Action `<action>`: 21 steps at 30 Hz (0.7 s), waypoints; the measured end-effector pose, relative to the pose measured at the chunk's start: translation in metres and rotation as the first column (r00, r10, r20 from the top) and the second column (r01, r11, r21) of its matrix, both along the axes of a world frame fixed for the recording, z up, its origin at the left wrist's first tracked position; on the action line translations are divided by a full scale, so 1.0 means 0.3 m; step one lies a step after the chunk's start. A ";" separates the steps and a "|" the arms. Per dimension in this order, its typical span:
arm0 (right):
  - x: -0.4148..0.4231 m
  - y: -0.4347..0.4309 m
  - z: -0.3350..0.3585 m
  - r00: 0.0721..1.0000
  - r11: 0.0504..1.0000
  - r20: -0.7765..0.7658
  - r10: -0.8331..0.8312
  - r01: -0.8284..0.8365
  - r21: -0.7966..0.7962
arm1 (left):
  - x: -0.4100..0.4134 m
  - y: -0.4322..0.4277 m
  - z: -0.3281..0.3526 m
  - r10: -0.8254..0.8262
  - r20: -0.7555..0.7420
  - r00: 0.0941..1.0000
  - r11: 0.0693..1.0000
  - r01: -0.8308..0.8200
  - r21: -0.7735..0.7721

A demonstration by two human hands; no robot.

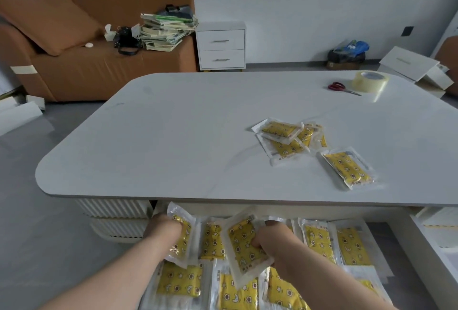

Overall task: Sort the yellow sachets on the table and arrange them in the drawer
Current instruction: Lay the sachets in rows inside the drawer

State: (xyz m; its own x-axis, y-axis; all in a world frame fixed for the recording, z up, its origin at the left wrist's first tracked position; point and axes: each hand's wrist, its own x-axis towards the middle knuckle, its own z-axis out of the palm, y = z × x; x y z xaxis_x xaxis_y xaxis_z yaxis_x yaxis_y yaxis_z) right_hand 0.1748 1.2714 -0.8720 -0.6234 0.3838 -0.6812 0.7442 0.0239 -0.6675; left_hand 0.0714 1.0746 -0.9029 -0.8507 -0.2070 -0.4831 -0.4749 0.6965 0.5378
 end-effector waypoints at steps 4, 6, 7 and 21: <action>-0.002 0.010 -0.003 0.998 1.000 0.058 -0.028 0.029 -0.013 | 0.003 -0.002 -0.033 -0.243 -0.113 0.963 0.930 0.198 -0.309; -0.008 0.019 -0.007 0.999 1.000 0.052 -0.015 0.015 0.008 | 0.011 -0.002 -0.033 -0.349 -0.143 0.926 0.861 0.256 -0.440; -0.009 0.021 -0.008 0.998 1.000 0.061 -0.009 0.008 0.019 | 0.010 -0.001 -0.031 -0.405 -0.140 0.903 0.816 0.288 -0.501; 0.000 0.027 -0.010 0.999 0.999 0.038 -0.014 0.015 -0.036 | 0.005 -0.031 0.025 -0.710 -0.113 0.695 0.517 0.405 -0.754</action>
